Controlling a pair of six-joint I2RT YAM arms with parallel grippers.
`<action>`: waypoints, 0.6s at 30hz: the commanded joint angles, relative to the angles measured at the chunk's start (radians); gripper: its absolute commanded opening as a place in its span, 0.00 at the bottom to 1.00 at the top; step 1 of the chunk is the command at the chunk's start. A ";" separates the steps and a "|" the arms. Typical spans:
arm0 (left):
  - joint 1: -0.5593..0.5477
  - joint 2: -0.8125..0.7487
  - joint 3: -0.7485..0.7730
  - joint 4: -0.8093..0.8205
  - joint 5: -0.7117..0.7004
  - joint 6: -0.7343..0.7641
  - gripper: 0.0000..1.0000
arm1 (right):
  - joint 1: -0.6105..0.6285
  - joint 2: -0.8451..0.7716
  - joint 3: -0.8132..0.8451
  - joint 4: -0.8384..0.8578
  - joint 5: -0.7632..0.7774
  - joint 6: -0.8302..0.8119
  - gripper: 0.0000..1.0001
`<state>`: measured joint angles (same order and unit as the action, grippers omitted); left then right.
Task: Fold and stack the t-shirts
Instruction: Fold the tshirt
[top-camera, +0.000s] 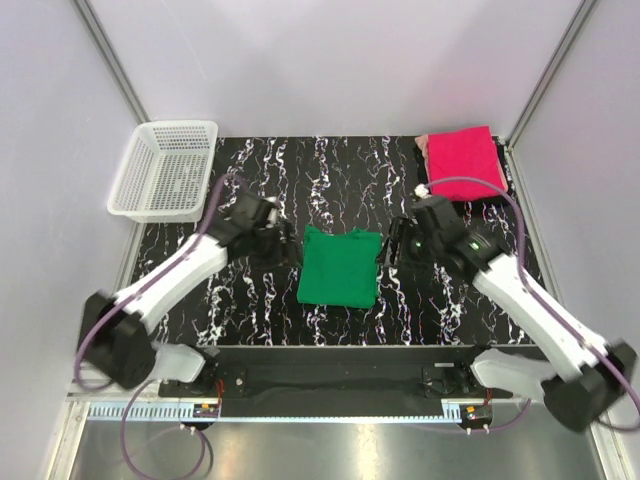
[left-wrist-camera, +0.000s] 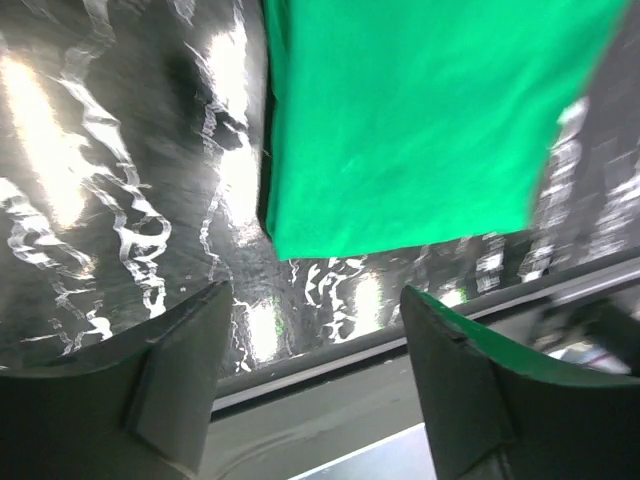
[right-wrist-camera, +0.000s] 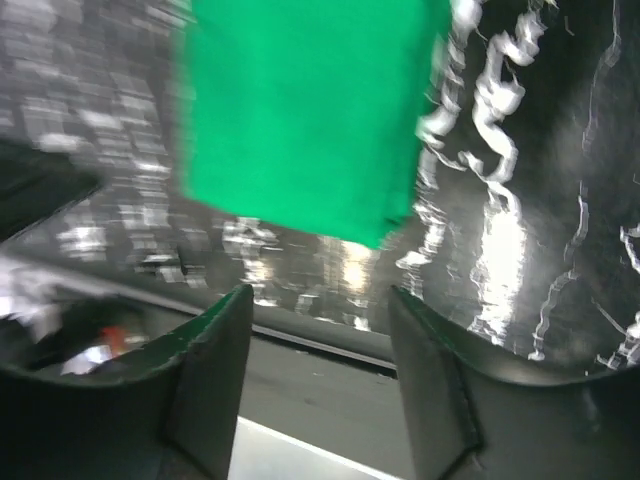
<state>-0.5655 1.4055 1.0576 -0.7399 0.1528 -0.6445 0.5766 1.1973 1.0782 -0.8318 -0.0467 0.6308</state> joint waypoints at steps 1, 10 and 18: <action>0.111 -0.144 -0.068 0.033 0.081 -0.015 0.75 | -0.004 -0.096 -0.026 0.009 -0.069 0.033 0.65; 0.199 -0.214 -0.195 0.056 0.215 -0.033 0.72 | -0.007 -0.237 -0.193 0.057 -0.194 0.210 0.53; 0.199 -0.394 -0.327 0.054 0.225 -0.124 0.76 | -0.011 -0.389 -0.288 0.085 -0.268 0.342 1.00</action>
<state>-0.3676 1.0813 0.7494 -0.7059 0.3416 -0.7307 0.5728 0.8490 0.8066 -0.7815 -0.2764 0.8993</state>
